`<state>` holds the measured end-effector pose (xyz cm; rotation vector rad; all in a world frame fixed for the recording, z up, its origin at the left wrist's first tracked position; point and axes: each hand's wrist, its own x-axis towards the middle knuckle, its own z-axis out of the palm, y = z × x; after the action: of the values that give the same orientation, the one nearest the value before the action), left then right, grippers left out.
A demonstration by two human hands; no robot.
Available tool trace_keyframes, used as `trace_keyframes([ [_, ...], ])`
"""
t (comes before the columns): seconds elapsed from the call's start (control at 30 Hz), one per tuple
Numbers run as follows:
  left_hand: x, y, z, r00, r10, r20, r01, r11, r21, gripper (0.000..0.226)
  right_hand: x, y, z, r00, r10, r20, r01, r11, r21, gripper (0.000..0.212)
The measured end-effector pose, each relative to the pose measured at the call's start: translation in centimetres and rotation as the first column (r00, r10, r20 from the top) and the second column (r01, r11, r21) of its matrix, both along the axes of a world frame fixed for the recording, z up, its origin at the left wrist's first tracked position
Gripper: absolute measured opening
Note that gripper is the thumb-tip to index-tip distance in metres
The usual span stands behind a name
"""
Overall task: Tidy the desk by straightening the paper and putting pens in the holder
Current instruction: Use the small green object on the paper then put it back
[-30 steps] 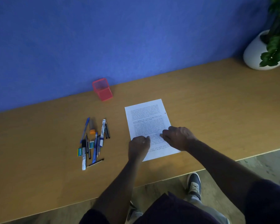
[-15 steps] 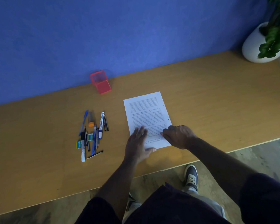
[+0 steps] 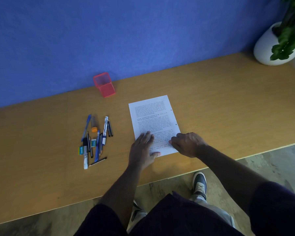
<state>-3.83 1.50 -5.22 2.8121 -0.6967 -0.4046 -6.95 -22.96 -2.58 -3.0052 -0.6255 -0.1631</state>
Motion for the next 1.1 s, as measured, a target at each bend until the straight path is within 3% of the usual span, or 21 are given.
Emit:
trace_keyframes([
  [0.23, -0.02, 0.07, -0.14, 1.000, -0.009, -0.002, 0.009, 1.000, 0.009, 0.088, 0.00, 0.60, -0.07, 0.998, 0.062, 0.034, -0.058, 0.993, -0.100, 0.031],
  [0.4, 0.00, 0.10, -0.33, 1.000, -0.004, 0.005, 0.004, 1.000, 0.001, 0.089, -0.04, 0.77, -0.27, 0.999, 0.026, 0.043, -0.022, 0.996, -0.087, 0.038],
  [0.77, 0.01, 0.15, -0.46, 1.000, -0.003, 0.010, 0.003, 1.000, 0.014, 0.089, 0.10, 0.45, -0.73, 0.995, 0.102, 0.017, -0.101, 0.992, -0.073, 0.023],
  [1.1, -0.10, -0.01, -0.42, 1.000, 0.003, 0.021, -0.003, 1.000, 0.029, 0.089, -0.01, 0.23, -0.07, 0.988, 0.154, -0.017, -0.154, 0.988, -0.004, 0.032],
])
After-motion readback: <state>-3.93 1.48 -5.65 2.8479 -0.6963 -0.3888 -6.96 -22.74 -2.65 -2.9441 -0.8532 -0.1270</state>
